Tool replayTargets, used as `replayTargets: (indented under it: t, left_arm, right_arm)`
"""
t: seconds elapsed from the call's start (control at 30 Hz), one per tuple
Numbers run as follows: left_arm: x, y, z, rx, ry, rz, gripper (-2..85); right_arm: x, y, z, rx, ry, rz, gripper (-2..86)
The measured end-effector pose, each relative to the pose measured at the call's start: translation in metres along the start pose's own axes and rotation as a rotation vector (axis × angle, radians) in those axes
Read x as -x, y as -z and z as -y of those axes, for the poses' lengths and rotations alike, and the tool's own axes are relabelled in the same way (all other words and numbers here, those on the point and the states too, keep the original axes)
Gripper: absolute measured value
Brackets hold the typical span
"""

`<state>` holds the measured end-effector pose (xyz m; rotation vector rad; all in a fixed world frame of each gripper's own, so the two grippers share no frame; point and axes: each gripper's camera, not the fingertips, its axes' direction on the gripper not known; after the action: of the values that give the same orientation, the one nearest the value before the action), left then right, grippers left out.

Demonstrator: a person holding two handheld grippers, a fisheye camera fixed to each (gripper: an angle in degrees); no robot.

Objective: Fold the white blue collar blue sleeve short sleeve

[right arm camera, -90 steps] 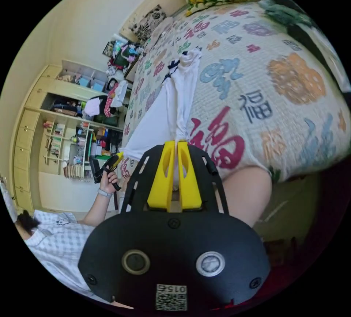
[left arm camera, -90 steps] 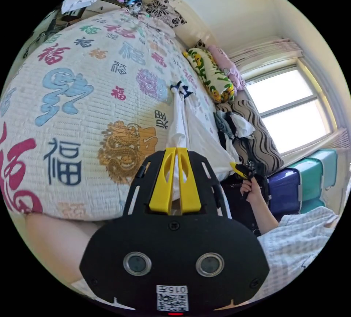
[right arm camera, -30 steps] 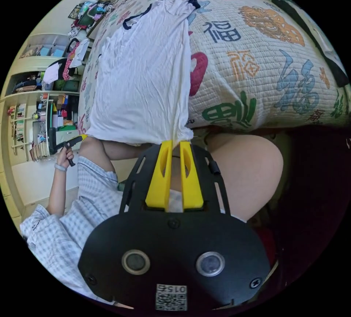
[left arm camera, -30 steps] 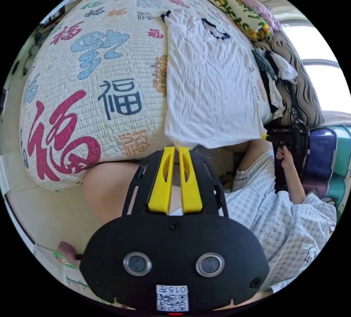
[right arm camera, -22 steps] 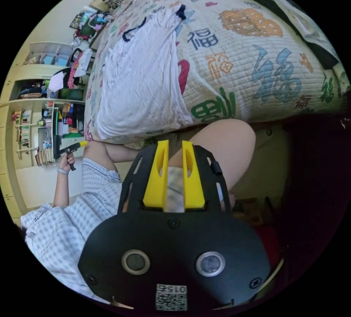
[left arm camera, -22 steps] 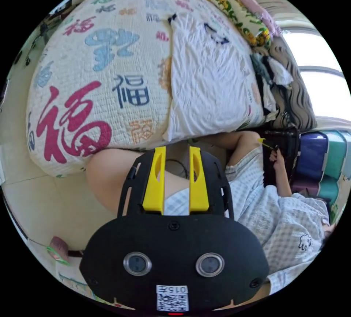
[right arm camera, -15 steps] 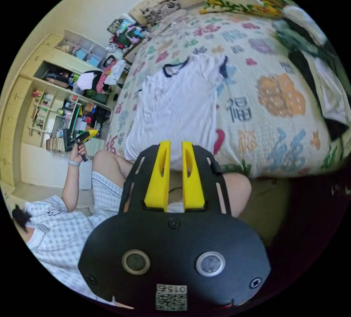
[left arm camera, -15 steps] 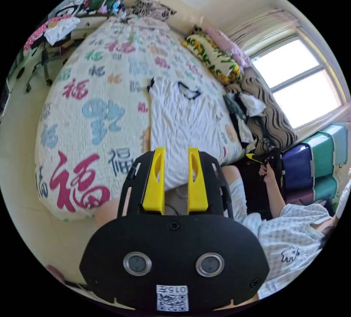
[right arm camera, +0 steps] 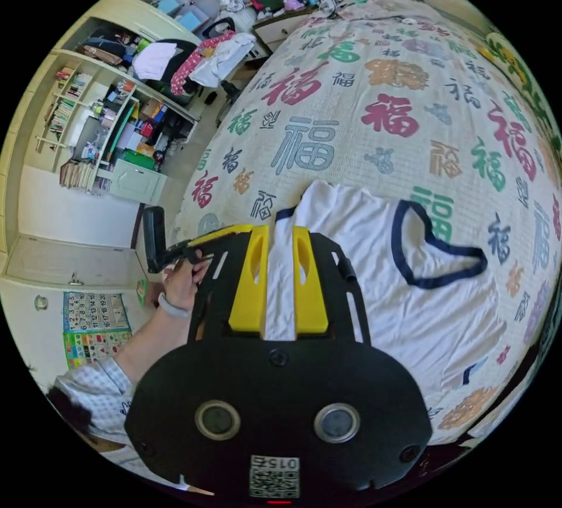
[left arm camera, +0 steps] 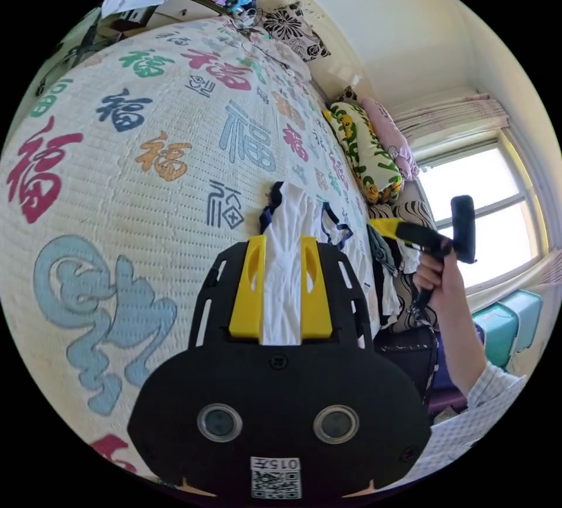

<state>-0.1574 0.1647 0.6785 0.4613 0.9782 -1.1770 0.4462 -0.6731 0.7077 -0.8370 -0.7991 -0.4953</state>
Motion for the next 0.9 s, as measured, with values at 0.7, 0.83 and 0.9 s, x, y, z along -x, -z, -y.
replayTargets:
  t: [0.7,0.83,0.9]
  left_arm:
    - [0.038,-0.065,0.017,-0.135,-0.107,0.060,-0.2]
    - [0.054,-0.090,0.010,-0.109,0.000,0.089,1.4]
    - [0.061,-0.104,0.008,-0.076,0.024,0.087,2.6]
  right_arm:
    - [0.013,-0.046,0.138,0.089,0.007,-0.090,-0.4]
    - [0.011,-0.064,0.139,0.167,0.035,-0.096,0.6]
    - [0.007,-0.070,0.137,0.201,0.034,-0.104,2.1]
